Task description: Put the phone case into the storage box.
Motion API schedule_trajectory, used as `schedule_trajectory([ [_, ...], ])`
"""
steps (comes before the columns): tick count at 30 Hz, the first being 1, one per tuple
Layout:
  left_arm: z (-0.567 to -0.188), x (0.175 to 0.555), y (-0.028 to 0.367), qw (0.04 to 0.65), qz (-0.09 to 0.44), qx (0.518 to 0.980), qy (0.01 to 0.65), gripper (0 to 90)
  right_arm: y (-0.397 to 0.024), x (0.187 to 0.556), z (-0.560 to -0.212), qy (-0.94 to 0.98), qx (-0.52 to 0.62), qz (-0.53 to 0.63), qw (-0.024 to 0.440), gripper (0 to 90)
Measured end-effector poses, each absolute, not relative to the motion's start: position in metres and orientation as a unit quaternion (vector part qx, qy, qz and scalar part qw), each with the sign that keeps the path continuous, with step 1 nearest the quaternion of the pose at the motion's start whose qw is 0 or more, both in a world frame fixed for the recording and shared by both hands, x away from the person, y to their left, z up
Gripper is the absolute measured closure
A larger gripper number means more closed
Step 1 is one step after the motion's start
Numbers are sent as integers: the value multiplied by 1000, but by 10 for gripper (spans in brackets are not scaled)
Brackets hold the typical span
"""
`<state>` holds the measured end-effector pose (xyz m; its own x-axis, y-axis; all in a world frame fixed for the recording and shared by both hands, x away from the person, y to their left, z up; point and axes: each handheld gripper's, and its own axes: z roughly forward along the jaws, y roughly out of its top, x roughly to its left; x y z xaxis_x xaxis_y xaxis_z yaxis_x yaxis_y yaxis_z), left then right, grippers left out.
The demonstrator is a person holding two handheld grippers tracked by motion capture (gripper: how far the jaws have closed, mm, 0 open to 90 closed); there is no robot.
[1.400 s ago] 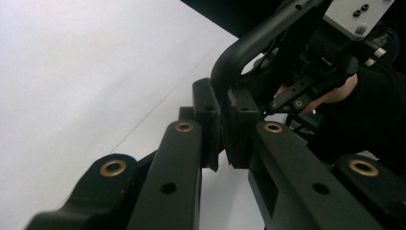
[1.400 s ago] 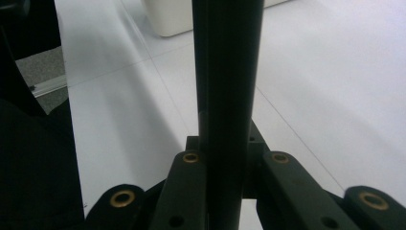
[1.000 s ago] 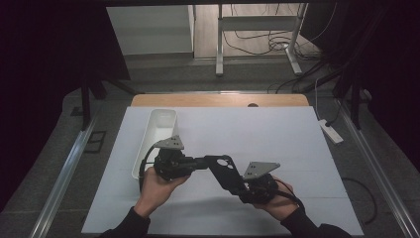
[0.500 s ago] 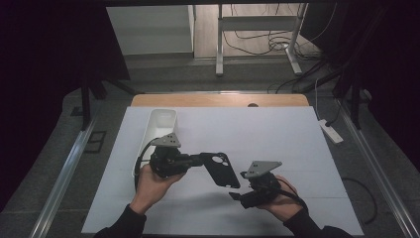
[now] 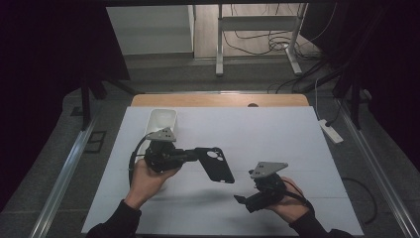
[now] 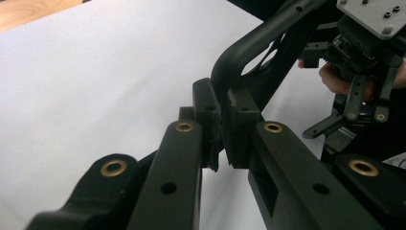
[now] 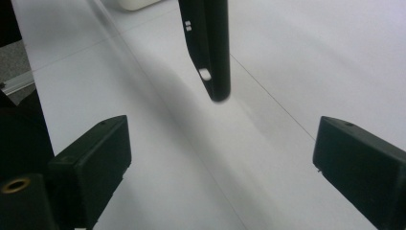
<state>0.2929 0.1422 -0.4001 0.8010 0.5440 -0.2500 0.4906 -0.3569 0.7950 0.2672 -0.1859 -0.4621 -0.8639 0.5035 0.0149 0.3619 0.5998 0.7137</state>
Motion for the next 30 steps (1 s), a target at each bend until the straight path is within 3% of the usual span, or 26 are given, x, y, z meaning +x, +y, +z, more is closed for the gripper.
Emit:
schedule_trajectory([
  [7, -394, 296, 150, 470, 34, 823, 318, 852, -198, 267, -465, 887, 263, 367, 98, 6],
  [30, -372, 304, 174, 460, 61, 823, 328, 852, -234, 257, -468, 872, 294, 368, 135, 0],
])
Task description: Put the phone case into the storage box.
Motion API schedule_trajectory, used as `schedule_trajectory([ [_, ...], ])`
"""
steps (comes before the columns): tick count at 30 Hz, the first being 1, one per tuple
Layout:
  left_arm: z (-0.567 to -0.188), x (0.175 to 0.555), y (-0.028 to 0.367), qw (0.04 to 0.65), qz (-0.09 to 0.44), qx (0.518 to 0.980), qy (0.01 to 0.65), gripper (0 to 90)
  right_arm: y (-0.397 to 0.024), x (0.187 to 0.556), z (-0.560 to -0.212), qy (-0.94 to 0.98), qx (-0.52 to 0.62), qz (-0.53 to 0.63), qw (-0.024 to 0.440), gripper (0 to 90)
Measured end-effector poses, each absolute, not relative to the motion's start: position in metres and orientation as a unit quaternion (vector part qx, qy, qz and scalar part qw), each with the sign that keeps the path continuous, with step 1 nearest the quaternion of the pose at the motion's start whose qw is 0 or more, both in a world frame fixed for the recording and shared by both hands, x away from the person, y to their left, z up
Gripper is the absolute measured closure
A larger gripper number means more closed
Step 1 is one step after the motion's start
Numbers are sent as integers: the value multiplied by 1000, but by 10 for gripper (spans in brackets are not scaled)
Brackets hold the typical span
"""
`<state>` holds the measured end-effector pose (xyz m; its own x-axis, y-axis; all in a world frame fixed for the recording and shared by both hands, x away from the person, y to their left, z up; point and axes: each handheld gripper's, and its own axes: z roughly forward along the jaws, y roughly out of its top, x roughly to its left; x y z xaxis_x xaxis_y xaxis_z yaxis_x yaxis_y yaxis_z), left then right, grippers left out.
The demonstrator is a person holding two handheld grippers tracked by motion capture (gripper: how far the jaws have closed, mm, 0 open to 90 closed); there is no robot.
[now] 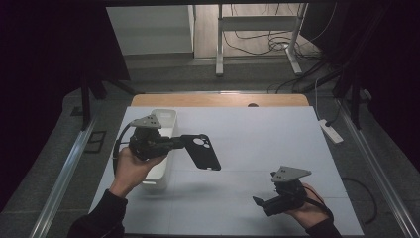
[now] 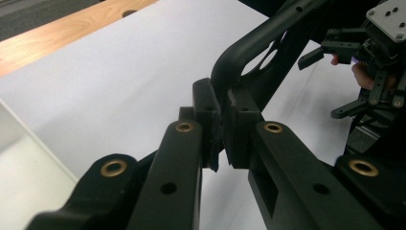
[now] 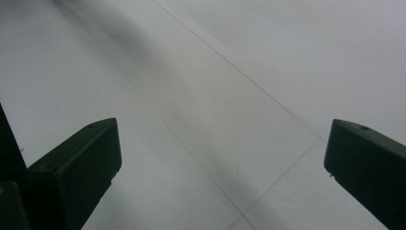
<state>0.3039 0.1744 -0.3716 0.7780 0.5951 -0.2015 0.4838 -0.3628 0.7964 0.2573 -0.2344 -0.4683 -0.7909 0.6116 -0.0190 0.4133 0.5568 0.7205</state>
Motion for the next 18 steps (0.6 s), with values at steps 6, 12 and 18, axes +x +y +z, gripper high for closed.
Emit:
schedule_trajectory([
  [6, -366, 307, 181, 459, 64, 823, 329, 851, -246, 256, -469, 864, 315, 369, 135, 0],
  [12, -358, 310, 188, 458, 71, 821, 332, 852, -258, 254, -471, 858, 337, 364, 136, 0],
  [18, -352, 312, 195, 460, 74, 819, 335, 852, -269, 251, -469, 851, 357, 361, 136, 0],
])
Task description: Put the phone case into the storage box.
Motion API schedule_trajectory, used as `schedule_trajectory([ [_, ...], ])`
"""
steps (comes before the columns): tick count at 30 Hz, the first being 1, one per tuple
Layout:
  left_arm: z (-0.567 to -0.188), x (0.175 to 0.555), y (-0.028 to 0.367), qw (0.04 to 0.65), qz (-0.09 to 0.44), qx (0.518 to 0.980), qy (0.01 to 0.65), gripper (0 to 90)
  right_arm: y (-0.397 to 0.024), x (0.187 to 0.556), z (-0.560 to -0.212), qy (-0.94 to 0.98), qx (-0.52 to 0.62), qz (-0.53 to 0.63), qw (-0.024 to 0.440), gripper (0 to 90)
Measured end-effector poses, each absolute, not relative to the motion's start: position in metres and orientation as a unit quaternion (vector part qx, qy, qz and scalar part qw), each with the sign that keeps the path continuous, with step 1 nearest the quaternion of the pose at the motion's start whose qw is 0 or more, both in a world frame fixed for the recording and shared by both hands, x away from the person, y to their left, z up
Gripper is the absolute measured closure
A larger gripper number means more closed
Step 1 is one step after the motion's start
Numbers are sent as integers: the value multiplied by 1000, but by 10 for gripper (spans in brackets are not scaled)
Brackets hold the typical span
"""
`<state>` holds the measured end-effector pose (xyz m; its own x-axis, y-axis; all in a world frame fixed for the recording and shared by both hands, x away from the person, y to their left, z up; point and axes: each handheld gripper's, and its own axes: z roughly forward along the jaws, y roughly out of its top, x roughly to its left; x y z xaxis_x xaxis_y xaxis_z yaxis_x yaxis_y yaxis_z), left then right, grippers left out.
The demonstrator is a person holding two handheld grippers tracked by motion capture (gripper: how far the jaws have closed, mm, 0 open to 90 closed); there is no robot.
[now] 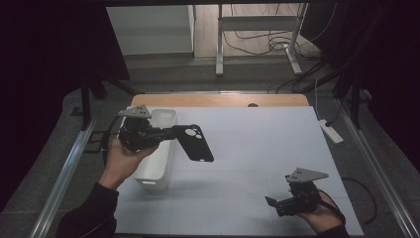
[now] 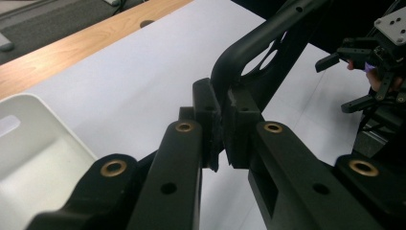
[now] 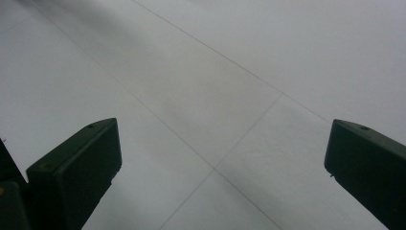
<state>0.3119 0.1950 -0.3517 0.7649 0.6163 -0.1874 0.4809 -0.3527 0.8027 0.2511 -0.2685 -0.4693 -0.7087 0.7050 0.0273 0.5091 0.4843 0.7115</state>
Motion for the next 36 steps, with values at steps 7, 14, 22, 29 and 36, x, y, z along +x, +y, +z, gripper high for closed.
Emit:
schedule_trajectory([
  [7, -344, 316, 206, 458, 80, 816, 343, 851, -285, 242, -467, 843, 388, 344, 141, 0],
  [14, -337, 320, 213, 454, 88, 816, 347, 851, -296, 231, -465, 836, 408, 339, 140, 0],
  [22, -334, 323, 224, 449, 94, 814, 356, 852, -301, 224, -463, 831, 419, 336, 143, 0],
  [29, -335, 328, 236, 439, 99, 814, 368, 851, -306, 219, -461, 826, 426, 340, 144, 0],
  [36, -337, 334, 249, 429, 106, 811, 383, 851, -307, 220, -461, 824, 429, 342, 140, 0],
])
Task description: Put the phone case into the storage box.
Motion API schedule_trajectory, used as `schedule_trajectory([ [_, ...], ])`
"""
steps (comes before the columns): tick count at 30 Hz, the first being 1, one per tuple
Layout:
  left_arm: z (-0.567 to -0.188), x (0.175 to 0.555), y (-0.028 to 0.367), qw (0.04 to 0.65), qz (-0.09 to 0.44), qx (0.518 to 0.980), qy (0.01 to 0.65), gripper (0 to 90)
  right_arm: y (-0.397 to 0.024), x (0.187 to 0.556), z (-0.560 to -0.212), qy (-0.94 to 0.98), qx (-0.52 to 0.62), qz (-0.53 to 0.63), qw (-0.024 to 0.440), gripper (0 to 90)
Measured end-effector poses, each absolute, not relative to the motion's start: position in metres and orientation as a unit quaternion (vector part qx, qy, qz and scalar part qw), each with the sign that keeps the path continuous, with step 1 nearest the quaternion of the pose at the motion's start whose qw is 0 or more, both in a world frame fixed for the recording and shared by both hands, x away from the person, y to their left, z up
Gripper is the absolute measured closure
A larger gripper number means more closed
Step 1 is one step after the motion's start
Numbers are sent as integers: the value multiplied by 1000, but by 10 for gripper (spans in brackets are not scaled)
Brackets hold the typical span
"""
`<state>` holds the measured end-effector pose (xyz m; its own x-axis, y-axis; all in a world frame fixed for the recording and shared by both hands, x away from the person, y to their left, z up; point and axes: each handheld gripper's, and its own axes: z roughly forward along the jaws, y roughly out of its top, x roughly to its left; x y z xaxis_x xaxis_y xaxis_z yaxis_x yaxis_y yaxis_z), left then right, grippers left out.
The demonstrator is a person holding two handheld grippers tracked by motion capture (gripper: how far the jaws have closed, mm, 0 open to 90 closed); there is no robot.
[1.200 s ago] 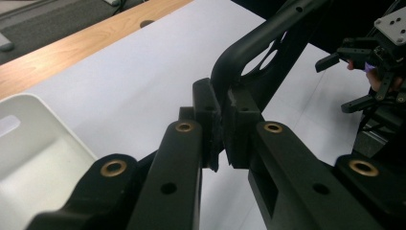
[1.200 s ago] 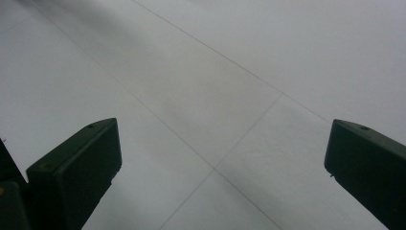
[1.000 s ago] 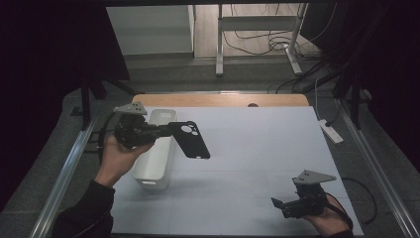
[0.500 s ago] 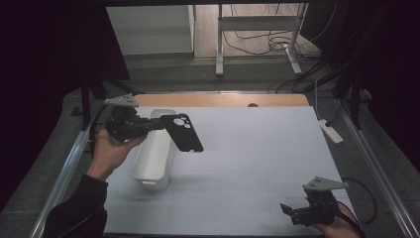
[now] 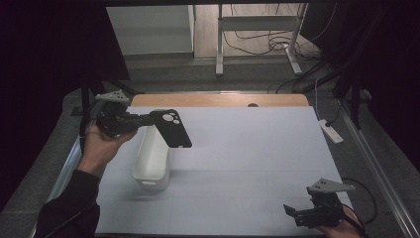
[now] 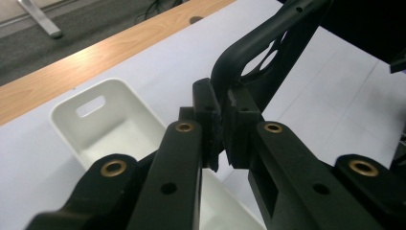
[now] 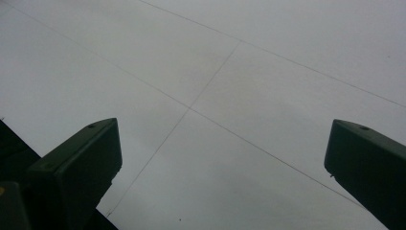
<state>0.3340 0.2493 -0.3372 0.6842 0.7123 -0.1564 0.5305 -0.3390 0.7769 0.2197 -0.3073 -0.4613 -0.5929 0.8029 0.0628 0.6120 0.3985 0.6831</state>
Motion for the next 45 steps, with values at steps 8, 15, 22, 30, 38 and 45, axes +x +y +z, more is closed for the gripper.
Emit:
schedule_trajectory([
  [8, -336, 340, 263, 418, 118, 809, 396, 851, -308, 220, -461, 824, 429, 343, 138, 0],
  [15, -334, 345, 272, 409, 128, 808, 403, 851, -308, 220, -461, 822, 430, 346, 137, 0],
  [22, -333, 353, 279, 399, 140, 807, 411, 851, -309, 220, -461, 823, 430, 346, 136, 0],
  [30, -334, 360, 286, 395, 146, 805, 417, 851, -309, 220, -461, 822, 430, 349, 133, 0],
  [38, -336, 369, 290, 386, 152, 805, 423, 851, -310, 220, -461, 822, 430, 351, 131, 0],
  [45, -343, 378, 289, 380, 154, 806, 427, 851, -309, 220, -461, 825, 426, 348, 128, 0],
])
